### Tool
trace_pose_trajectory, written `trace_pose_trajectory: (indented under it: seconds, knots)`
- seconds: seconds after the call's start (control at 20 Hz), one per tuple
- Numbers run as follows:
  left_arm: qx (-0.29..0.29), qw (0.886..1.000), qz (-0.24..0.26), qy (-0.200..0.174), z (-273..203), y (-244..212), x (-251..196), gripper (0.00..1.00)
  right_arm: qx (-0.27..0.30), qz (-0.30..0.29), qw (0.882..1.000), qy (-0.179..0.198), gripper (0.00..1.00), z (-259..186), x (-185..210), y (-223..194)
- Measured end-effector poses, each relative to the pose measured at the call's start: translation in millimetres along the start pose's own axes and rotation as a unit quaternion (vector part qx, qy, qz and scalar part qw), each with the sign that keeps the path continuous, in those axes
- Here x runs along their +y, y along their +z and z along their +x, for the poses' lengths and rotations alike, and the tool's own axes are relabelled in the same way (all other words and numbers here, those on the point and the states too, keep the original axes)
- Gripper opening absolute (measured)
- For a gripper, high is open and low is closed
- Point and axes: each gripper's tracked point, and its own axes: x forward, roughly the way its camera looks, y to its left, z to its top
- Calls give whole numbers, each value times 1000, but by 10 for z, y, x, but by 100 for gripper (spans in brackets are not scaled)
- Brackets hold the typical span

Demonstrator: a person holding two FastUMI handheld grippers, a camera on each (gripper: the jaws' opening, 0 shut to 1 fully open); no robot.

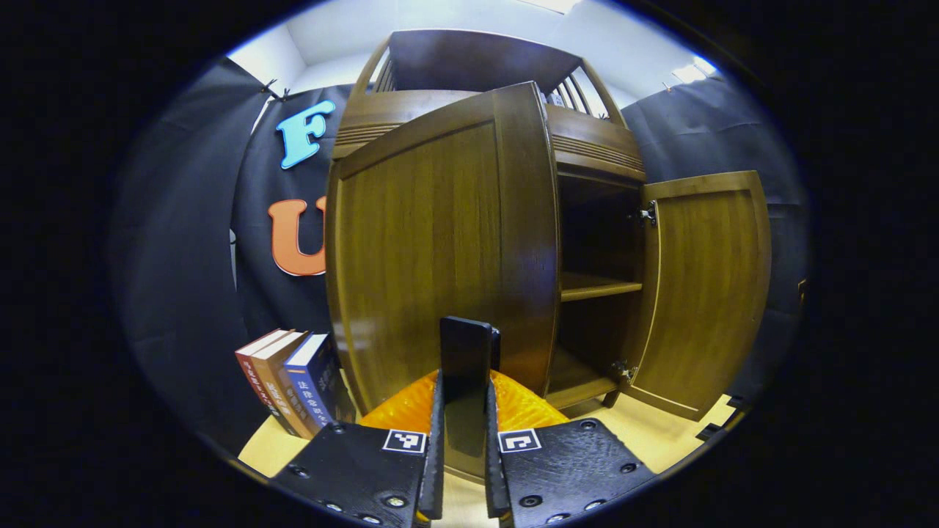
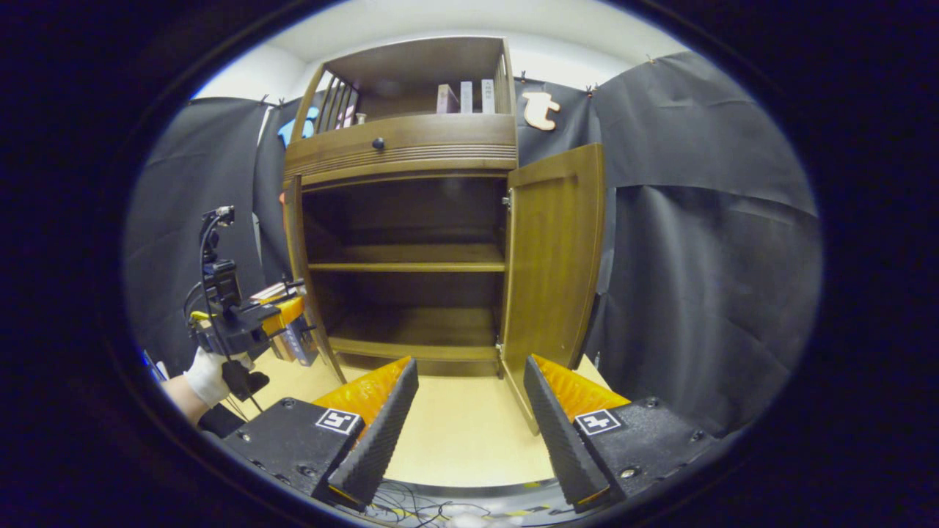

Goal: Open the right door of the double-door shoe cabinet with the right hand, and open the left door with the left hand.

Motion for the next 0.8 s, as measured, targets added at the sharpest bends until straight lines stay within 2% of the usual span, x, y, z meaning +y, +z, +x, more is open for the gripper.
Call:
trace_pose_trajectory:
  seconds: [0.15, 0.25, 0.3, 0.35, 0.4, 0.45, 0.5, 0.55, 0.65, 0.7, 0.8]
  knots:
    - [-1, 1000, 14, 15, -111, -6, 126, 21, 1, 0, 1000, 14, 92, 7, 78, -5]
    - [1, 1000, 3, 29, -173, -33, 214, 21, -3, -3, 1000, 21, 89, 2, 115, -4]
    - [2, 999, -5, 36, -206, -47, 251, 21, -5, -3, 1000, 24, 92, 4, 121, -4]
    - [2, 999, -12, 41, -244, -36, 299, 29, -5, -2, 1000, 28, 94, 10, 134, -3]
    - [3, 999, -14, 47, -280, -44, 348, 21, -5, 1, 999, 32, 92, 15, 151, -18]
    - [2, 999, -9, 51, -288, -53, 400, 29, -3, 2, 999, 36, 92, 21, 168, -27]
    - [6, 998, -5, 57, -453, -21, 430, 21, -2, 2, 999, 40, 92, 21, 187, -48]
    - [5, 998, 2, 59, -365, -46, 472, 13, 0, 1, 999, 43, 92, 34, 208, -54]
    - [7, 998, 7, 68, -428, -48, 562, 13, 3, -3, 999, 50, 92, 59, 256, -76]
    - [5, 998, 5, 69, -472, -54, 603, 7, 5, -3, 999, 53, 92, 82, 270, -77]
    - [2, 998, 1, 62, -420, -67, 652, 7, 10, -6, 998, 59, 92, 107, 316, -106]
